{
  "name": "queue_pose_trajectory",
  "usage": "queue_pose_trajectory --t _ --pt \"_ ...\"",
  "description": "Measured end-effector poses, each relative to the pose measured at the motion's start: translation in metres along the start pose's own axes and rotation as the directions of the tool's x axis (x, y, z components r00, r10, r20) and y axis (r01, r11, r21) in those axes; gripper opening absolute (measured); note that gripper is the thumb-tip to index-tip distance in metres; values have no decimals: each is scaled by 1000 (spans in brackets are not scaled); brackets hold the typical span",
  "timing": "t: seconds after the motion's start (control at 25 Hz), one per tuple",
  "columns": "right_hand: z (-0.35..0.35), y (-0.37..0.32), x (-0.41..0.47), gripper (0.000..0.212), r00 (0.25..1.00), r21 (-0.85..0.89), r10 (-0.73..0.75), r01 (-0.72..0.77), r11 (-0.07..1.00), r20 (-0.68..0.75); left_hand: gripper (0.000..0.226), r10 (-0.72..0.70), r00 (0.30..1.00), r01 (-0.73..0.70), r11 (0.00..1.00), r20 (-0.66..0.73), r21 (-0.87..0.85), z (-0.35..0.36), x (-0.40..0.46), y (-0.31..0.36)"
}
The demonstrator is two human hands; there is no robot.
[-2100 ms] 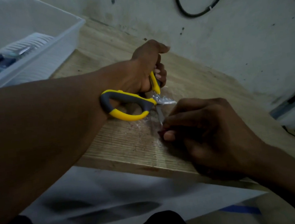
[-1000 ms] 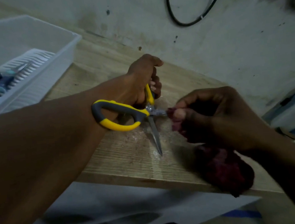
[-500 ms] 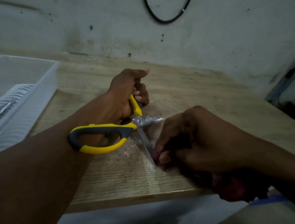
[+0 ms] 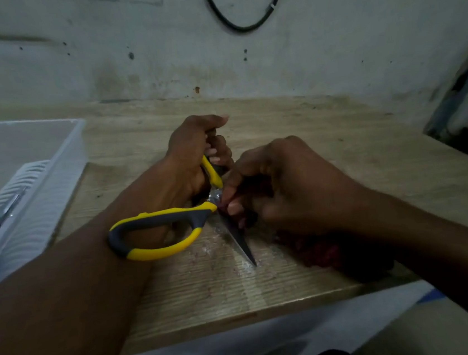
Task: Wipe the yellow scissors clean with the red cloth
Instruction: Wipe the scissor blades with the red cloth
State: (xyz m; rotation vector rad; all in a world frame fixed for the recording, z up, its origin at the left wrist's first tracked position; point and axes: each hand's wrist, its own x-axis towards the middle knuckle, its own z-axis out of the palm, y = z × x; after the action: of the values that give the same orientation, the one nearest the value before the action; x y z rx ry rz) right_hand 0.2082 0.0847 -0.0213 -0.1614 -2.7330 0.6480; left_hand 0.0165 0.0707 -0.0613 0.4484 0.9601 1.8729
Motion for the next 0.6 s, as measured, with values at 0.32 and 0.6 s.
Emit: queue_pose_trajectory --t 0.32,0.6 --pt "-1 0 -4 23 998 11 -35 35 999 60 55 -10 1000 9 999 15 36 -1 -2 0" --pt "4 7 -9 25 992 18 -50 49 999 119 58 -24 1000 24 999 13 26 -3 -6 1"
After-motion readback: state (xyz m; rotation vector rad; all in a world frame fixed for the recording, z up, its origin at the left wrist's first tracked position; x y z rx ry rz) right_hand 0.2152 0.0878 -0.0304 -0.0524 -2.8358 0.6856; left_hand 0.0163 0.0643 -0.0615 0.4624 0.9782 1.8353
